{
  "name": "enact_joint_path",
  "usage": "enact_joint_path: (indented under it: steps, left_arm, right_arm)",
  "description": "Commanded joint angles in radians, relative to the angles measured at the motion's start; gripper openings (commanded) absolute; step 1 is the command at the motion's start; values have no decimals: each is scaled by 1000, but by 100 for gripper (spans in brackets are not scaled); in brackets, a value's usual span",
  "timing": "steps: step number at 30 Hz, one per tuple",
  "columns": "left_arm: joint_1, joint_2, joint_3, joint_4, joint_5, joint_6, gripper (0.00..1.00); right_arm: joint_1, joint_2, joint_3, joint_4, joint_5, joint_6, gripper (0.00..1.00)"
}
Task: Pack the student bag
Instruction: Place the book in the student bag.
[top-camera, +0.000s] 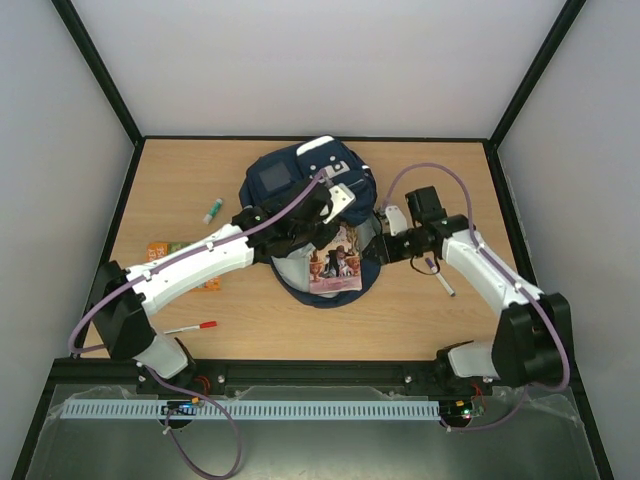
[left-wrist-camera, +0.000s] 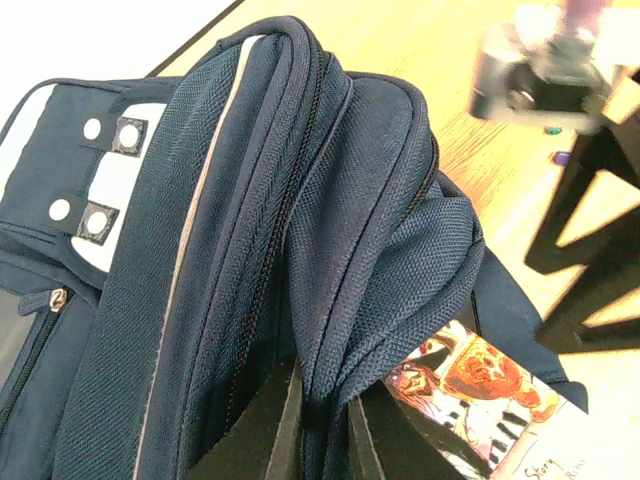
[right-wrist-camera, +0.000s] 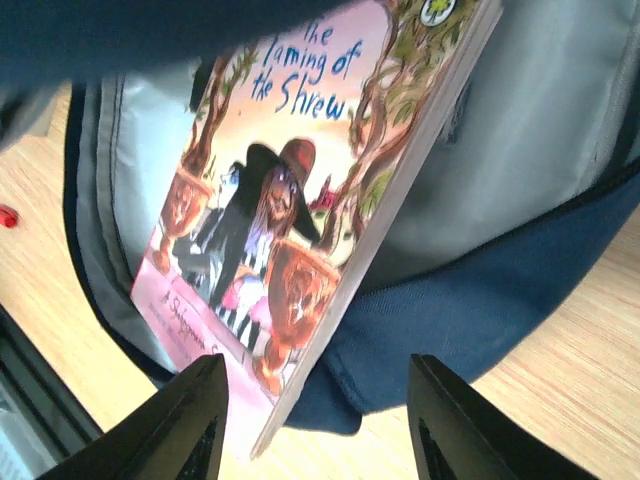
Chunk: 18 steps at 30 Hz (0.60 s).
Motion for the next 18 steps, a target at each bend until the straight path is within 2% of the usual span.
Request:
enact_joint_path:
  steps: [1, 6, 11, 18]
  left_arm:
    - [-3, -74, 9, 119, 51, -18, 2]
    - [18, -75, 13, 124, 88, -49, 2]
    - [29, -73, 13, 122, 99, -59, 2]
    - [49, -74, 16, 120, 95, -73, 2]
  right_arm:
    - [75, -126, -114, 4, 118, -219, 47]
    - [223, -278, -239, 128, 304, -437, 50]
    - [301, -305, -270, 128, 365, -655, 59]
    - [373, -254, -281, 150, 446, -732, 63]
